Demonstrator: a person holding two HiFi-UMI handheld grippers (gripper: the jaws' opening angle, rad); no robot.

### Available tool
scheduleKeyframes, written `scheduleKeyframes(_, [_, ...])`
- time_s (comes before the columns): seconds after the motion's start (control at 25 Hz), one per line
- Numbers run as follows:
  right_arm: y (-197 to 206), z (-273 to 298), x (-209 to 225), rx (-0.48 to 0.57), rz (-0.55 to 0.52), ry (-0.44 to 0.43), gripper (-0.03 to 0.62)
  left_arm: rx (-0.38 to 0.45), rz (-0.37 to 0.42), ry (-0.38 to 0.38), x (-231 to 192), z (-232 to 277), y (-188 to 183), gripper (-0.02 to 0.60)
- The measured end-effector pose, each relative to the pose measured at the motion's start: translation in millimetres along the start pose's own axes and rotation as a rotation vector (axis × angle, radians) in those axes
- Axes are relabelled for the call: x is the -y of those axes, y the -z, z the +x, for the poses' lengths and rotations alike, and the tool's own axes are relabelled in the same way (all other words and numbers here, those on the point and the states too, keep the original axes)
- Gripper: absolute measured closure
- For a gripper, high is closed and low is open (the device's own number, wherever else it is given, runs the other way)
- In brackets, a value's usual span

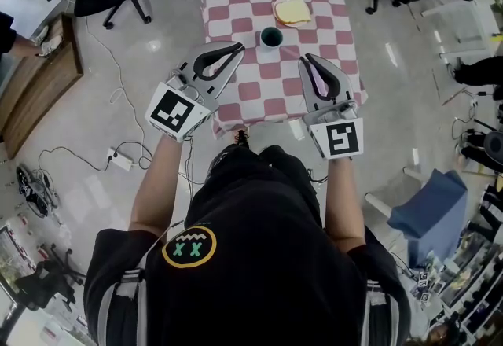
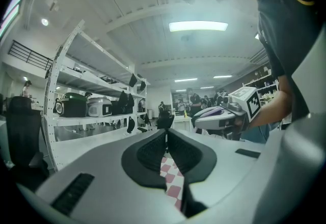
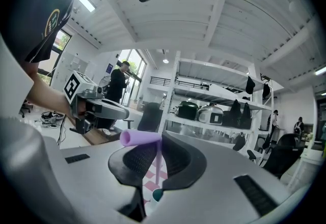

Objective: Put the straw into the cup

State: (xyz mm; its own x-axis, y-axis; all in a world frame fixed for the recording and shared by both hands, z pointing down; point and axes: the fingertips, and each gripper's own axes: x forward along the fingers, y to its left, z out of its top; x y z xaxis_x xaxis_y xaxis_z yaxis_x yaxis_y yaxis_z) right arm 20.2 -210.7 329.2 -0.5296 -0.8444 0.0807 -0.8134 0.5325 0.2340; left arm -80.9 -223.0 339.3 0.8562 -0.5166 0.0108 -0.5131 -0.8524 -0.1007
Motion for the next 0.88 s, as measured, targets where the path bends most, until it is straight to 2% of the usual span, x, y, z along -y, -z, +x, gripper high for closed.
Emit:
scheduleKeyframes(0.12, [9, 7, 5, -0.009, 0.008, -0.001, 0.542, 0.002, -0.028, -0.020, -7, 7, -2, 0.552])
scheduleKeyframes(0.4, [27, 25, 18, -0.010, 0.025, -0.018, 0.542, -0.026, 0.014, -0.012, -15, 25, 22, 0.552])
scheduleKeyframes(0.6, [45, 44, 30, -0.007, 0.017, -0.047, 0.540, 0.019, -0.017, -0.029, -17, 54, 14, 0.552])
scheduleKeyframes(0.88, [97, 67, 48, -0.071, 0.027, -0.074, 0.540, 0.017, -0.002, -0.036, -19, 89, 44, 0.552])
